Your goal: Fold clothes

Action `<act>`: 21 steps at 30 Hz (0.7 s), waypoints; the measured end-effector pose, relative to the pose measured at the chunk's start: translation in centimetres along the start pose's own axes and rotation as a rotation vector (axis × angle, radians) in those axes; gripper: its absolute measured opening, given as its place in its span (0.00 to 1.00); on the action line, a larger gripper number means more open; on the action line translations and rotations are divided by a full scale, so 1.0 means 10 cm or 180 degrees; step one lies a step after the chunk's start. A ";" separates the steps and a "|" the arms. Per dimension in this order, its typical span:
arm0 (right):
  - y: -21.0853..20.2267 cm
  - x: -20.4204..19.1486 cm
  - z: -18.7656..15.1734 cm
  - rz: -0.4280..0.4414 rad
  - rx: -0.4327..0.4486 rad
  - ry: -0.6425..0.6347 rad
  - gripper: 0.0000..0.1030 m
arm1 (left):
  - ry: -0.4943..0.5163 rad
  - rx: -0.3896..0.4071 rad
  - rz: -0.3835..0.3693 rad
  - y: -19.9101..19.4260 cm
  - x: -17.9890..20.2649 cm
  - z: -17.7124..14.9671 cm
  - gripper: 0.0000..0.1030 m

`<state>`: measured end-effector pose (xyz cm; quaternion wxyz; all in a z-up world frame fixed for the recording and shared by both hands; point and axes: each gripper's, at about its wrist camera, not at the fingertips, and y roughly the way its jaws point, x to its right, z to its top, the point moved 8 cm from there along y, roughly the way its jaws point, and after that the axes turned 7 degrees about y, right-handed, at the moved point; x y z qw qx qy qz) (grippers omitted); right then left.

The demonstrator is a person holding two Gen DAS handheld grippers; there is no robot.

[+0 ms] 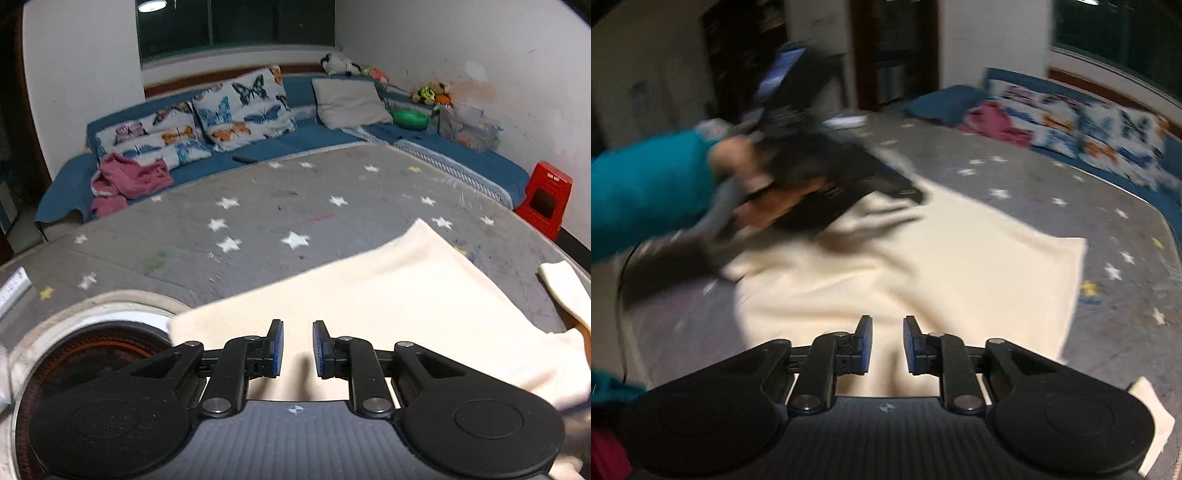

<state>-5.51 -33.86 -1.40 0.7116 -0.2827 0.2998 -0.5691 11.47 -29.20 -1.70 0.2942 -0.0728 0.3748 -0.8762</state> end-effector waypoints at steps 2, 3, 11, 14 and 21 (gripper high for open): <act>-0.08 -0.22 -0.11 0.0117 -0.0058 -0.0178 0.25 | -0.0005 -0.0058 -0.0021 0.07 0.02 -0.02 0.19; -0.05 -0.26 -0.14 0.0070 -0.0080 -0.0263 0.25 | -0.0005 -0.0079 -0.0014 0.10 0.02 -0.03 0.19; 0.19 -0.48 -0.28 0.0010 -0.0163 -0.0733 0.24 | 0.0022 -0.0150 -0.0020 0.19 0.00 -0.10 0.19; 0.25 -0.53 -0.30 -0.0086 -0.0098 -0.0934 0.12 | 0.0012 -0.0162 -0.0024 0.19 -0.02 -0.10 0.20; 0.03 -0.61 -0.36 0.0060 -0.0104 -0.0903 0.04 | -0.0016 -0.0167 -0.0010 0.20 -0.07 -0.09 0.21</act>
